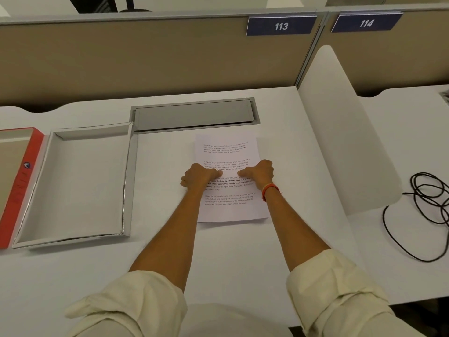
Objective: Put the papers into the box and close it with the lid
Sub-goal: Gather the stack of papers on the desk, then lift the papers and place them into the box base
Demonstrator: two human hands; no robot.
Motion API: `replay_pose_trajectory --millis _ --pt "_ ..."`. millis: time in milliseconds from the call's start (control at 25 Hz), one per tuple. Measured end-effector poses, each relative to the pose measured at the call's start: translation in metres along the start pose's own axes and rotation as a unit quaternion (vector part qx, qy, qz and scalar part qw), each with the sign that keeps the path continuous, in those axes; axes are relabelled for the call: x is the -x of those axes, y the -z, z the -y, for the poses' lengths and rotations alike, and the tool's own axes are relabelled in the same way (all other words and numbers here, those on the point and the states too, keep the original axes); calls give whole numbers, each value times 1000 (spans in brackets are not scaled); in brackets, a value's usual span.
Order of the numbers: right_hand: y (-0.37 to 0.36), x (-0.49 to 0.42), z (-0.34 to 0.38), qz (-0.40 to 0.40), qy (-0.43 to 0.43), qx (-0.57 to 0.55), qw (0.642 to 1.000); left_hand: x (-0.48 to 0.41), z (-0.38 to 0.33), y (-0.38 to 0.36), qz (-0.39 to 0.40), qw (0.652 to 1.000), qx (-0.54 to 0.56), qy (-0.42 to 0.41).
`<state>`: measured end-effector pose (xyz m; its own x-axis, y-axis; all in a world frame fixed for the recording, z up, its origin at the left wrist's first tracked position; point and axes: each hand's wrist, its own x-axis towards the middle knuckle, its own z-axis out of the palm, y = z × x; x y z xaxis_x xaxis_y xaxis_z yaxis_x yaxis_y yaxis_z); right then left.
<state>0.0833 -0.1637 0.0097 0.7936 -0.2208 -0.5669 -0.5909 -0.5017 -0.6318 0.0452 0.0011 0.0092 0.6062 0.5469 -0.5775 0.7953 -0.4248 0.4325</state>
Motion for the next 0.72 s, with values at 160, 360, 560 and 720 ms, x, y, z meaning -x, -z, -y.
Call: replay_pose_trajectory --millis 160,360,560,720 --pt "-1 -2 -7 4 17 -16 1000 -1 4 -6 1 992 118 -41" --pt "-1 1 -9 -12 52 -54 997 -6 12 -2 28 964 263 -18" --pt "17 6 13 2 66 -112 992 0 9 17 45 942 328 -46" --pt "41 14 38 -15 162 -168 972 16 -9 39 21 912 369 -176"
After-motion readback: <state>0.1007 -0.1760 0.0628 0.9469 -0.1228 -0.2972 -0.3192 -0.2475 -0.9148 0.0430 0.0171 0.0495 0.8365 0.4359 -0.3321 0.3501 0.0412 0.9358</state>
